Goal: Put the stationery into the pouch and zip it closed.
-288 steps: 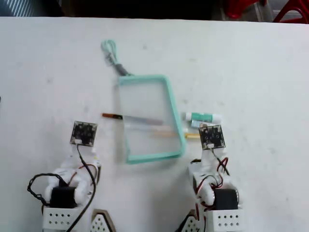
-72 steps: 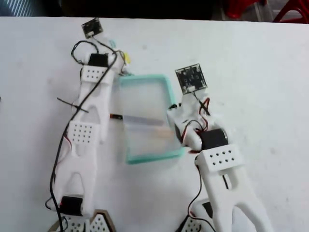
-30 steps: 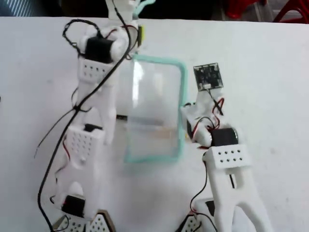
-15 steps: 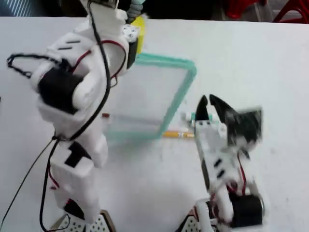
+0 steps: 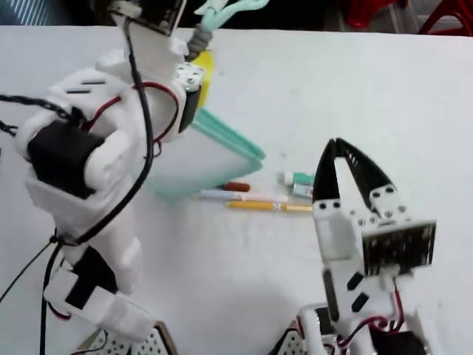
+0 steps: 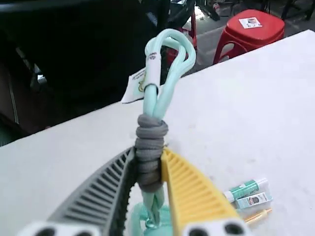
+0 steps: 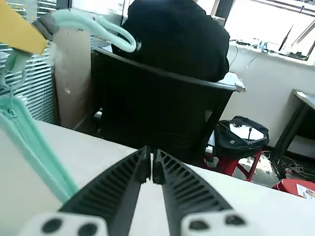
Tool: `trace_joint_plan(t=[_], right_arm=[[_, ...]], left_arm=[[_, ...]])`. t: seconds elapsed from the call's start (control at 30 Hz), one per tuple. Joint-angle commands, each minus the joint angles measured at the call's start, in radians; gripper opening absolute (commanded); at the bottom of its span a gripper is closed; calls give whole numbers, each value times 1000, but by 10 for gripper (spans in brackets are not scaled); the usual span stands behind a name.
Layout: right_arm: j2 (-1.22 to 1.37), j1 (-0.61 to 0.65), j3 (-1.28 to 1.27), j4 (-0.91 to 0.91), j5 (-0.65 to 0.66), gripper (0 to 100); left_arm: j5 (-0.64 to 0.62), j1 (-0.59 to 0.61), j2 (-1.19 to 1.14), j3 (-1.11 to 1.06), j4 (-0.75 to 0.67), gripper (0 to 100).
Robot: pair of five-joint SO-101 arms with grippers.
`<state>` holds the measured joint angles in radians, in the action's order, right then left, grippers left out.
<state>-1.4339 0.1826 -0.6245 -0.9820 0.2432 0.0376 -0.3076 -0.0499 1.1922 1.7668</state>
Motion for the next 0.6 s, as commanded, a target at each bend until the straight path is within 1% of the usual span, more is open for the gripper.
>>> trace_joint_plan(t=[0.0, 0.1, 0.2, 0.27, 0.4, 0.57], right_arm=[[268, 5, 379, -162, -11, 18], [449, 85, 710, -383, -11, 21], [615, 174, 990, -572, -5, 22], [722, 213, 1128, -657, -9, 22], [889, 231, 1306, -723, -17, 22], [990, 236, 1396, -711, -157, 21]], left_arm=[[15, -22, 90, -34, -140, 22], [35, -24, 108, -38, -133, 22], [48, -18, 113, -38, -66, 22], [48, -24, 114, -34, -8, 22], [34, -18, 116, -55, 18, 22], [40, -24, 114, -127, 15, 22]])
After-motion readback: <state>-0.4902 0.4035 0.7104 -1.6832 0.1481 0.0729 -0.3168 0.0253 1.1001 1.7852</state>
